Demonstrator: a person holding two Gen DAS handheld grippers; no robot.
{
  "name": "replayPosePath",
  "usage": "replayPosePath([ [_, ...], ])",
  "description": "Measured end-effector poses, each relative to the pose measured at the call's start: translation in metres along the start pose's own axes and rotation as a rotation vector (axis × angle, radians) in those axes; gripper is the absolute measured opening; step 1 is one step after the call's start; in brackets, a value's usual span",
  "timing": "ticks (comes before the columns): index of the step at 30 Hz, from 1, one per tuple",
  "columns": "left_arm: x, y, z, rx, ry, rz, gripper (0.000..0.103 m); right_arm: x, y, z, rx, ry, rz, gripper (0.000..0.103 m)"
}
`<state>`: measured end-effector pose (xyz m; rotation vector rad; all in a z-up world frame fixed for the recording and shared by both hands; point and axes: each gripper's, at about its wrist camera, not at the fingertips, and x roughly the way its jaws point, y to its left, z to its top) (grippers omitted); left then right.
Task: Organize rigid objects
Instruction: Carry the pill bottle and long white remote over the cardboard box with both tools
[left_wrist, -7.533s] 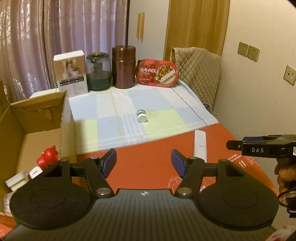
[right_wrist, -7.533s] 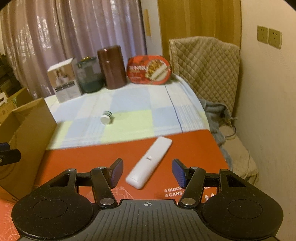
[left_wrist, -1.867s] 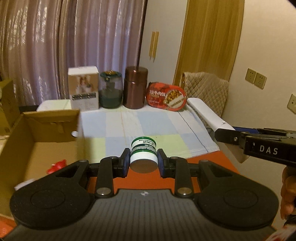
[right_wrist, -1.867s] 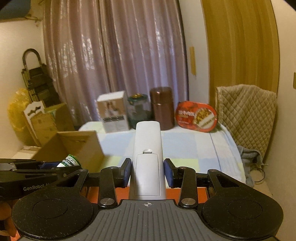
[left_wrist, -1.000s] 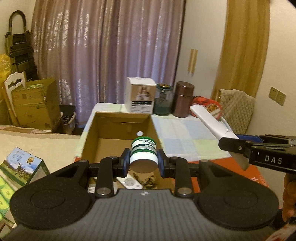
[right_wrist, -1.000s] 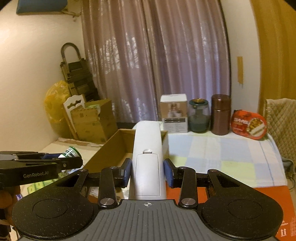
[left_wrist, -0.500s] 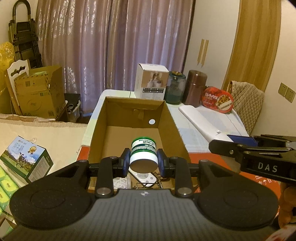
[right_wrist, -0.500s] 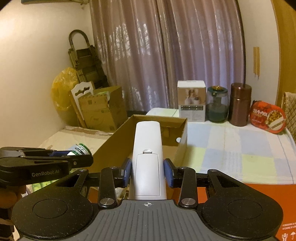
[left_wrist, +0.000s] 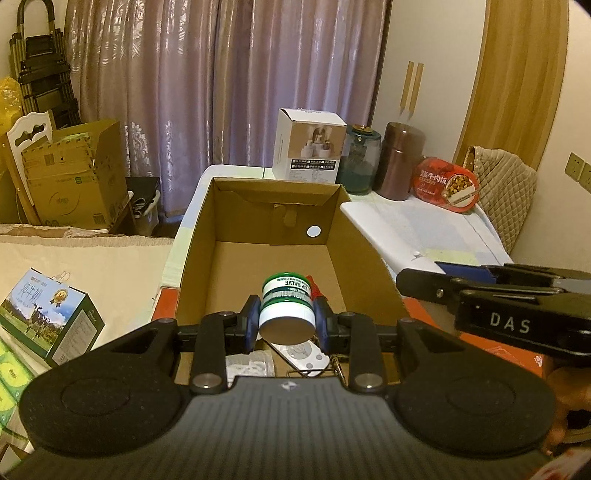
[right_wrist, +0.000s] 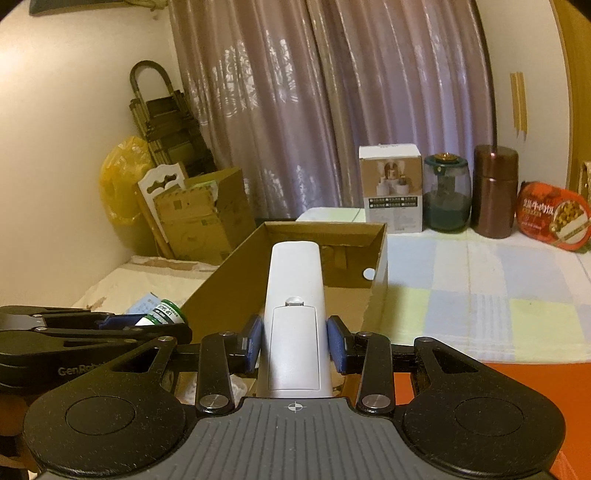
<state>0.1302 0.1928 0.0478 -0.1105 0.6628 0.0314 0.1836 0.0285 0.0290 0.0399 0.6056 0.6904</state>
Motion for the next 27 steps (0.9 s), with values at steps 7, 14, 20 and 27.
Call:
replayPosePath([
  [7,0.023,0.001,0.002,0.007,0.021,0.004,0.025,0.018,-0.007,-0.001,0.029,0.016,0.011,0.035],
  [14,0.038,0.003,0.006,0.022,0.038,0.013,0.026,0.039,-0.006,0.001,-0.005,0.043,-0.012,0.035],
  [20,0.049,0.005,0.008,0.02,0.053,0.019,0.025,0.052,-0.009,-0.002,-0.012,0.068,-0.018,0.035],
  [27,0.06,0.01,0.006,0.01,0.074,0.025,0.026,0.059,-0.01,-0.002,-0.014,0.081,-0.019,0.035],
])
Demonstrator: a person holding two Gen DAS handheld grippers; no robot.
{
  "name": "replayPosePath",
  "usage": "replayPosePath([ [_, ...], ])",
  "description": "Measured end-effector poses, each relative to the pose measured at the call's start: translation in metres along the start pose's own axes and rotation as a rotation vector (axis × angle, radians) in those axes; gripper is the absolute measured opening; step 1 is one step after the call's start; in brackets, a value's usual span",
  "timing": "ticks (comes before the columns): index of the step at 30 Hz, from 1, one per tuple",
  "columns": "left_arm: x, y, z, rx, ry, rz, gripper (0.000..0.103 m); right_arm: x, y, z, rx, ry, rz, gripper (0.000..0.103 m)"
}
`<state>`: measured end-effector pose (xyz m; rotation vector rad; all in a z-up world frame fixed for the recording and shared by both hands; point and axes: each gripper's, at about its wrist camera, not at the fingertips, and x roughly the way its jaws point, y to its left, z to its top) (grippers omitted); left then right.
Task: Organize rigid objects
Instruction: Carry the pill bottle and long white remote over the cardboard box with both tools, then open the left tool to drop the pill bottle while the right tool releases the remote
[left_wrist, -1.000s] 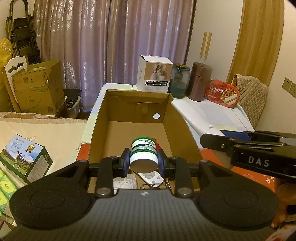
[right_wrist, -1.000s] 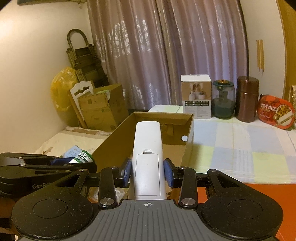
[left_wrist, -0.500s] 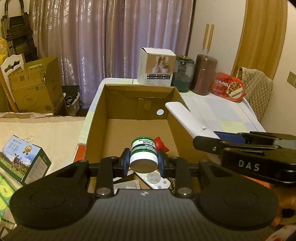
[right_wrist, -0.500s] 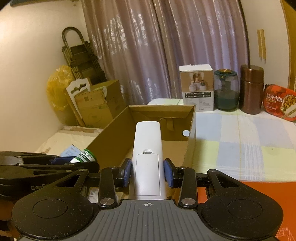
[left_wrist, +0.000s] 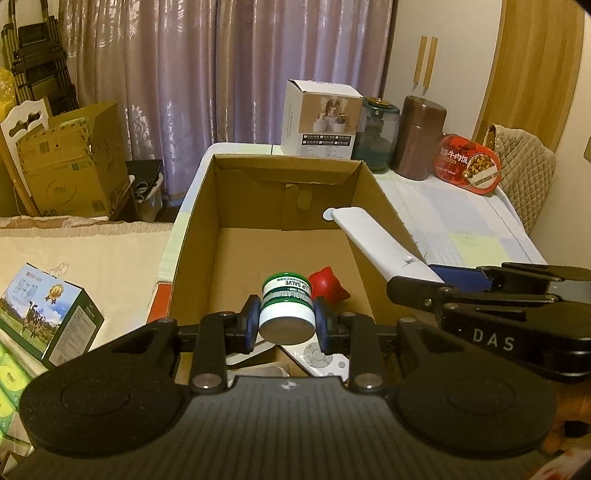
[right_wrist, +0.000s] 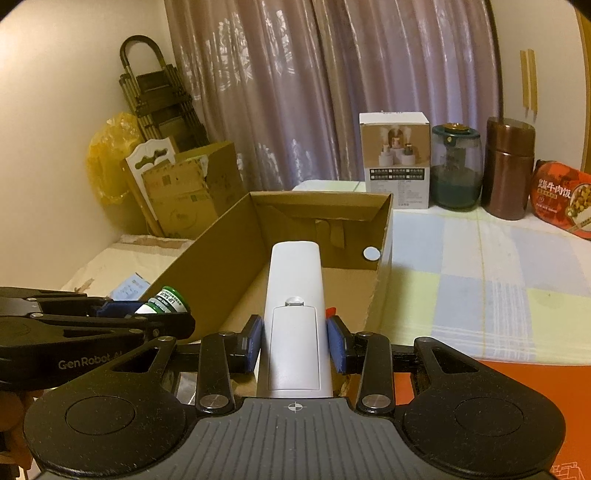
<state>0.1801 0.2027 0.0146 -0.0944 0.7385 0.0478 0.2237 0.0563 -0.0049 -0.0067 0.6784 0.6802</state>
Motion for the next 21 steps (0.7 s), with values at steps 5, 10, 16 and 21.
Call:
replayPosePath([
  [5,0.0039,0.0002,-0.0003,-0.002,0.008,0.002,0.026,0.0019,0.0004,0.0009,-0.002,0.003,0.0,0.035],
  [10,0.0068,0.0014,0.0002,-0.008,0.013,0.001,0.026,0.0033,0.0017,0.0007,-0.004,0.01,0.0,0.035],
  [16,0.0079,0.004,0.0,-0.014,0.013,0.003,0.026,0.0051,0.0028,0.0008,-0.006,0.015,-0.001,0.035],
  [21,0.0081,0.0039,-0.0002,-0.014,0.013,0.003,0.026,0.0058,0.0032,0.0004,-0.008,0.015,-0.001,0.035],
])
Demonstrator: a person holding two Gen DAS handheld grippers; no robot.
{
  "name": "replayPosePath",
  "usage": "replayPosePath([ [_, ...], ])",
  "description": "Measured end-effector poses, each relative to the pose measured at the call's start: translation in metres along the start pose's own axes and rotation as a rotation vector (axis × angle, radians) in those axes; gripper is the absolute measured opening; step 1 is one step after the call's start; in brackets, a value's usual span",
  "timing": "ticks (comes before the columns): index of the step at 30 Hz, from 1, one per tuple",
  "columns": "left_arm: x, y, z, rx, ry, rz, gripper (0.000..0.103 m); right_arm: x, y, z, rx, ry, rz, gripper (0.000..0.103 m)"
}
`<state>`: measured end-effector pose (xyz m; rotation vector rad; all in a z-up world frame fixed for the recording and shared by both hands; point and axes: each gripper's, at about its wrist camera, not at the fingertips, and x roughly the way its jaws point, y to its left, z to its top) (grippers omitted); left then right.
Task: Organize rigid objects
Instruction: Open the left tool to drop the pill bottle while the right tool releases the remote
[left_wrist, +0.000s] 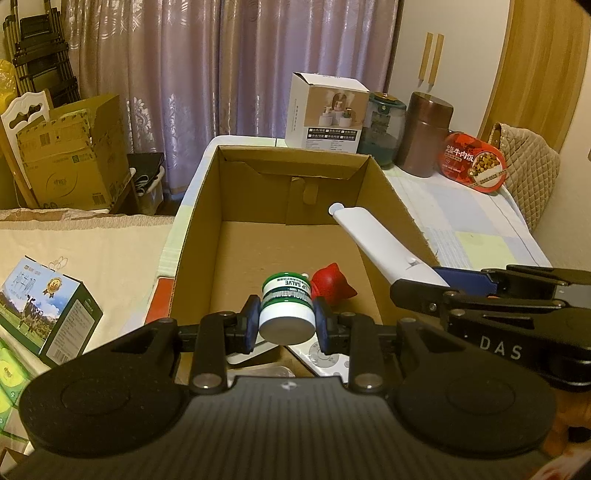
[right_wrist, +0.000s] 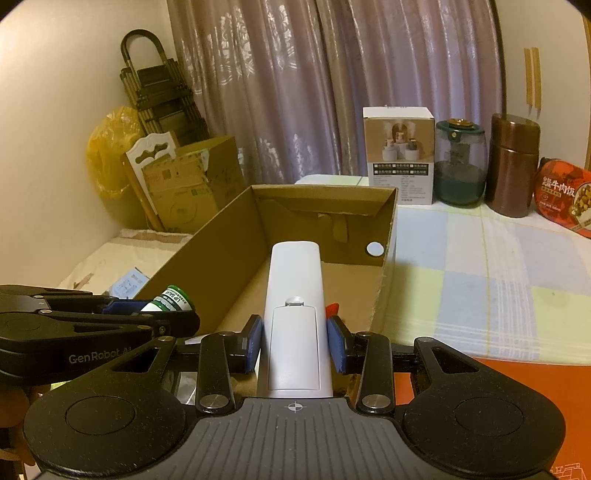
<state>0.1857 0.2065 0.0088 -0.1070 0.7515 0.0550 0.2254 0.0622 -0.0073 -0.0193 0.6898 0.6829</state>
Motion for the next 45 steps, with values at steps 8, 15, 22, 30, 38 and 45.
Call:
replayPosePath([
  [8,0.003,0.001,0.0,-0.003,0.003,-0.001,0.026,0.0,0.0,0.0,0.0,0.0,-0.001,0.035],
  [15,0.005,0.002,-0.001,-0.007,0.001,-0.004,0.026,0.001,0.001,-0.001,0.0,-0.001,-0.001,0.035],
  [22,0.005,0.005,0.001,-0.024,-0.015,0.01,0.035,0.001,0.0,0.0,0.0,-0.001,-0.001,0.035],
  [30,-0.001,0.009,-0.001,-0.029,-0.028,0.019,0.035,0.002,0.0,-0.001,-0.001,0.0,0.002,0.035],
  [38,-0.002,0.01,-0.002,-0.036,-0.031,0.016,0.035,0.002,0.0,-0.001,-0.002,0.0,0.002,0.035],
  [45,-0.003,0.009,-0.001,-0.033,-0.034,0.016,0.035,0.002,0.0,-0.001,-0.003,0.0,0.002,0.035],
])
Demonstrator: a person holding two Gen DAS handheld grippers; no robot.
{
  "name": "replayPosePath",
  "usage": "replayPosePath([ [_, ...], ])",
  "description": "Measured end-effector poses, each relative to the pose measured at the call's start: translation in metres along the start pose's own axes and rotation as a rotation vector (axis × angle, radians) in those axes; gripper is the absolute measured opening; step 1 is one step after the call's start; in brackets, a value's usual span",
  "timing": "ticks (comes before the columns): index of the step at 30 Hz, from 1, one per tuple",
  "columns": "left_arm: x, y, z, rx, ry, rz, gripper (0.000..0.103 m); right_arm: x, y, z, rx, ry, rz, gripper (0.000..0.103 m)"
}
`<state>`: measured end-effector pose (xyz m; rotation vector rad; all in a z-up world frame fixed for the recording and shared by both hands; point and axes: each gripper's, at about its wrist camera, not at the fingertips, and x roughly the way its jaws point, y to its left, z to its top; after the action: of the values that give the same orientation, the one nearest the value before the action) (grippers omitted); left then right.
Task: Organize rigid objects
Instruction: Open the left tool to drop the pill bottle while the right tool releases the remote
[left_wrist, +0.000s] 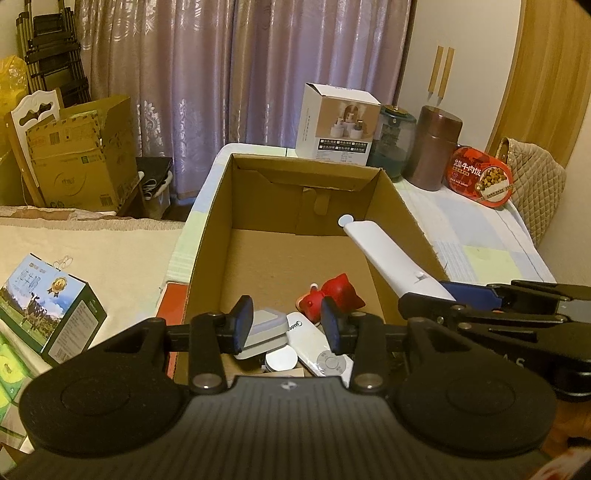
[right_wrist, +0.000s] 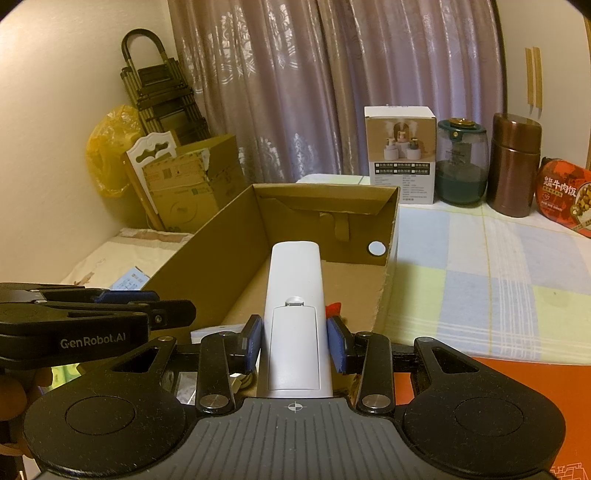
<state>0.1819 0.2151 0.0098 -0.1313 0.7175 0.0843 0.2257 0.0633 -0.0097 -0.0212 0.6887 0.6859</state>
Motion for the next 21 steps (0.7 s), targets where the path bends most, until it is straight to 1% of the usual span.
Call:
replayPosePath([
  [15,0.0004,-0.0014,0.0027,0.002,-0.002,-0.001,0.035,-0.0008,0.0006,0.0013,0.014,-0.01,0.004,0.035],
  [21,-0.0001,-0.0004,0.0038,-0.002,-0.004,0.001,0.035,-0.0016,0.0021,0.0017,0.014,-0.018,0.023,0.035],
])
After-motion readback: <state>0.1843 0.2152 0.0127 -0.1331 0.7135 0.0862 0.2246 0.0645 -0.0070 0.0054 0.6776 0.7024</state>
